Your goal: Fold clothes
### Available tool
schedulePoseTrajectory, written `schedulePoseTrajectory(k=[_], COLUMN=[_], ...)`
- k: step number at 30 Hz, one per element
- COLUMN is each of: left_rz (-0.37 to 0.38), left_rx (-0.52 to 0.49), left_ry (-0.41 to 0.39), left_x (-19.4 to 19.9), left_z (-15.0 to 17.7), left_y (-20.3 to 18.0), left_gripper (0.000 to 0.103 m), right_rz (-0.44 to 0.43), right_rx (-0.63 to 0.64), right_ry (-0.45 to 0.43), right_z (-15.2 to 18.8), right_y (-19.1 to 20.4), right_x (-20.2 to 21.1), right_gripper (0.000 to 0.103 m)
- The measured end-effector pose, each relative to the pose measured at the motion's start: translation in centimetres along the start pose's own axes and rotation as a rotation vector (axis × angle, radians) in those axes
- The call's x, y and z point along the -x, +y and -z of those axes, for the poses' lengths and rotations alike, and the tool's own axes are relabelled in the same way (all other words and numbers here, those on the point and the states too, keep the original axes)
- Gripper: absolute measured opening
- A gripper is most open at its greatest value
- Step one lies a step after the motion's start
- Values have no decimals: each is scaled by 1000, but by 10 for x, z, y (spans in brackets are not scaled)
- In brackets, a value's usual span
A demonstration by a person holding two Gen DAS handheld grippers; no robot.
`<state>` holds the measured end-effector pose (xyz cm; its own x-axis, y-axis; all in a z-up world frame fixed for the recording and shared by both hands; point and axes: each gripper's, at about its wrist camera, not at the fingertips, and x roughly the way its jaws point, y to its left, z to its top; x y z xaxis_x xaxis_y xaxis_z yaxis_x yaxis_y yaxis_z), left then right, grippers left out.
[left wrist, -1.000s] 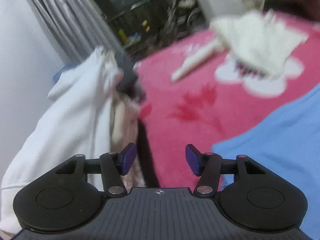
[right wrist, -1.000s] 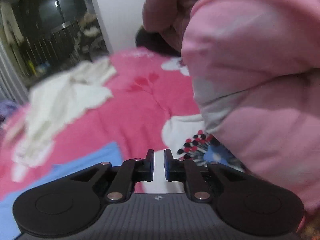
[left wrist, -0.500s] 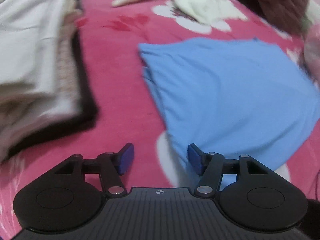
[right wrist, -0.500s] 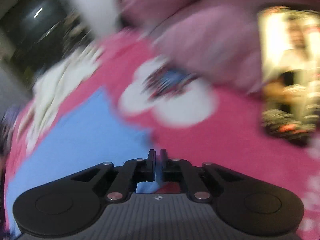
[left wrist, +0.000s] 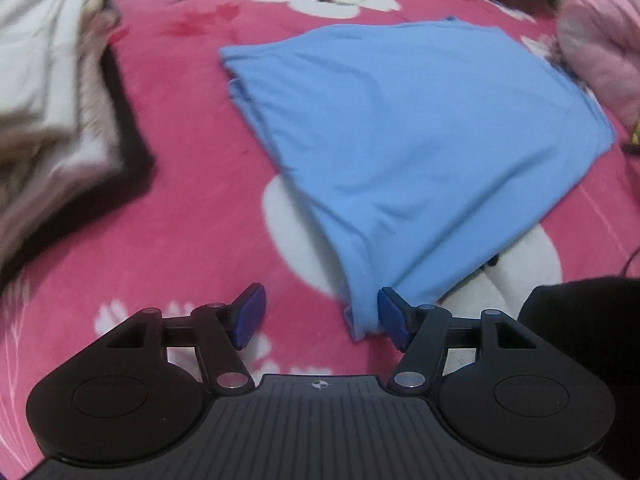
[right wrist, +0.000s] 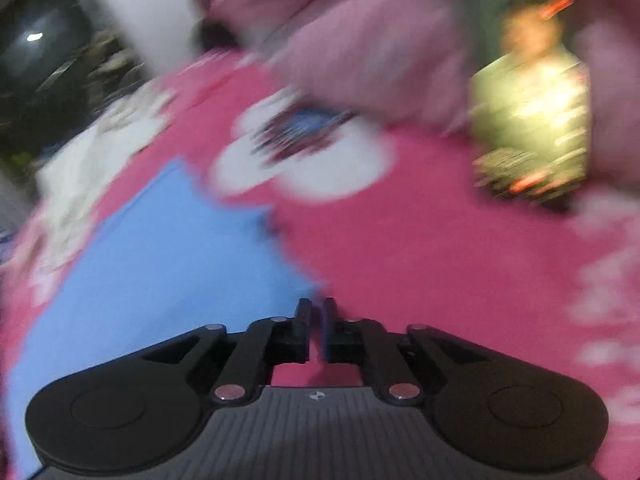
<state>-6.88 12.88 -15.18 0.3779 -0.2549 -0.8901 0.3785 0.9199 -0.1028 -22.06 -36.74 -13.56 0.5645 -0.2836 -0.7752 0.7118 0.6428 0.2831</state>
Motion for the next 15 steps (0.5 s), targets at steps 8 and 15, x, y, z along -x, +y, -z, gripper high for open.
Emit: schedulePoseTrajectory(k=[8, 15], left_rz=[10, 4], left_rx=[109, 132], left_ry=[11, 36], left_x=[9, 13], left_z=[6, 11], left_y=[8, 8], left_gripper=[65, 67], right_rz=[-36, -112], right_rx=[-24, 32], right_ry=[-37, -47], right_z=[16, 19], right_y=[-5, 21], right_x=[33, 40], right_gripper=[16, 18])
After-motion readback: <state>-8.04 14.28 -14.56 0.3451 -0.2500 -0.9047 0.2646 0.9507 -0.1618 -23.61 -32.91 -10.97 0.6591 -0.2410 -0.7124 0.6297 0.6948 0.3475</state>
